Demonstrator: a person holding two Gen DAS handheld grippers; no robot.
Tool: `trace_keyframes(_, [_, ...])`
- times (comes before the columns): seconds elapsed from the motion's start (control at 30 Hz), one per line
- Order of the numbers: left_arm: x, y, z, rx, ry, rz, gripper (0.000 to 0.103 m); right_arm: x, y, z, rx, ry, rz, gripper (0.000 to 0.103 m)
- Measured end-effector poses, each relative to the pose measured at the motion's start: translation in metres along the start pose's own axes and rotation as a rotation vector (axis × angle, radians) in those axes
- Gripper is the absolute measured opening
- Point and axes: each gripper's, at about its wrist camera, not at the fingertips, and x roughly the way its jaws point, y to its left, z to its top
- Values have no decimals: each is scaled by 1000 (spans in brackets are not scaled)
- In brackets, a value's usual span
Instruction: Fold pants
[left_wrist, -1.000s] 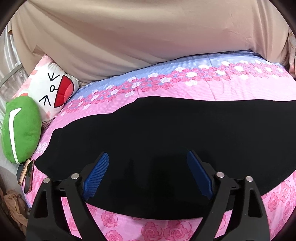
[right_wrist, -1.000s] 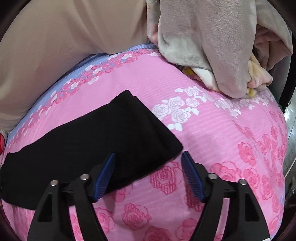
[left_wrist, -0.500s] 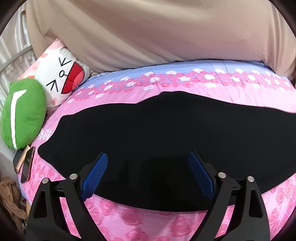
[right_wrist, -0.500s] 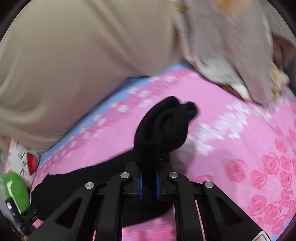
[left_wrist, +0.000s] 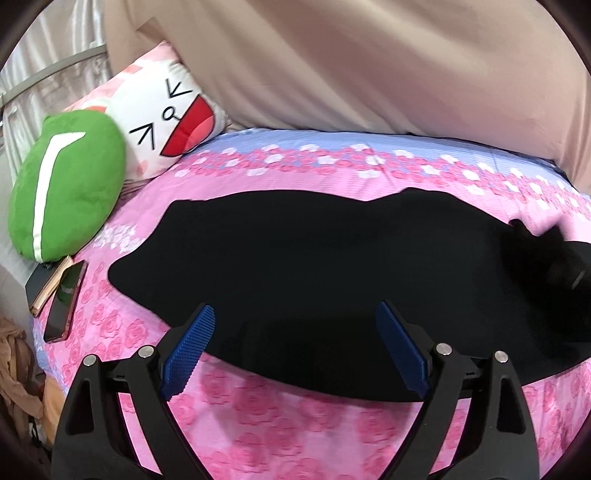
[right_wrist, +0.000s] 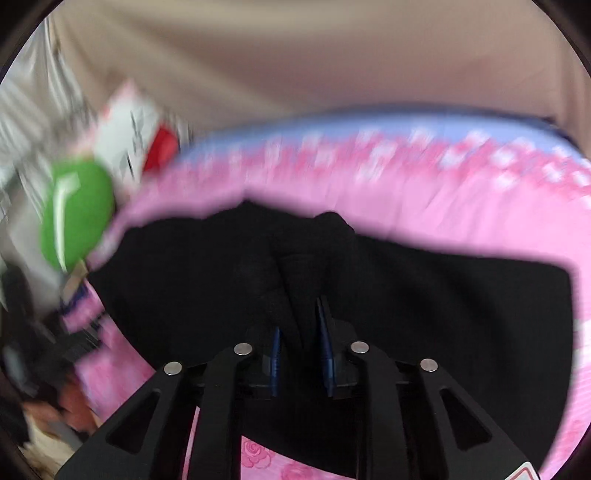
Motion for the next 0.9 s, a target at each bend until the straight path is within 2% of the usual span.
trace_keyframes(0.03, [1, 4, -1, -7, 1, 1, 87, 13, 6, -11, -14, 29, -49, 22])
trace_keyframes(0.1, [3, 12, -3, -21, 9, -2, 87, 7, 10, -17, -17, 9, -70, 26])
trace_keyframes(0.17, [5, 17, -5, -30, 16, -5, 87, -26, 2, -18, 32, -45, -53, 43])
trace_keyframes(0.23, [5, 20, -5, -43, 22, -19, 87, -73, -15, -24, 84, -162, -81, 74])
trace_keyframes(0.27, [5, 21, -5, -58, 23, -33, 87, -89, -21, -28, 96, -192, -118, 77])
trace_keyframes(0.33, [2, 18, -3, -70, 18, -59, 87, -116, -47, -41, 133, -219, -247, 77])
trace_keyframes(0.4, [0, 10, -1, -67, 13, -74, 87, -131, -78, -58, 210, -212, -314, 77])
trace_keyframes(0.47, [-3, -3, 2, -58, 13, -105, 87, -135, -107, -75, 313, -199, -293, 77])
trace_keyframes(0.63, [-9, -50, 6, -19, 55, -252, 88, -104, -149, -95, 457, -151, -135, 77])
trace_keyframes(0.67, [-12, -57, 6, -7, 57, -260, 88, -95, -151, -93, 459, -141, -106, 73])
trace_keyframes(0.7, [-15, -64, 6, 8, 53, -262, 88, -82, -150, -90, 447, -120, -89, 48])
trace_keyframes(0.73, [-17, -68, 6, 20, 47, -261, 88, -73, -147, -87, 426, -95, -86, 37])
trace_keyframes(0.8, [-22, -73, 4, 46, 33, -236, 88, -77, -125, -78, 340, -97, -164, 23])
trace_keyframes(0.83, [-23, -72, 4, 51, 28, -223, 88, -83, -114, -75, 295, -106, -191, 23])
trace_keyframes(0.87, [-22, -70, 4, 53, 26, -201, 88, -87, -103, -71, 242, -105, -263, 24])
trace_keyframes(0.9, [-20, -67, 3, 51, 27, -183, 88, -91, -101, -69, 216, -104, -322, 37])
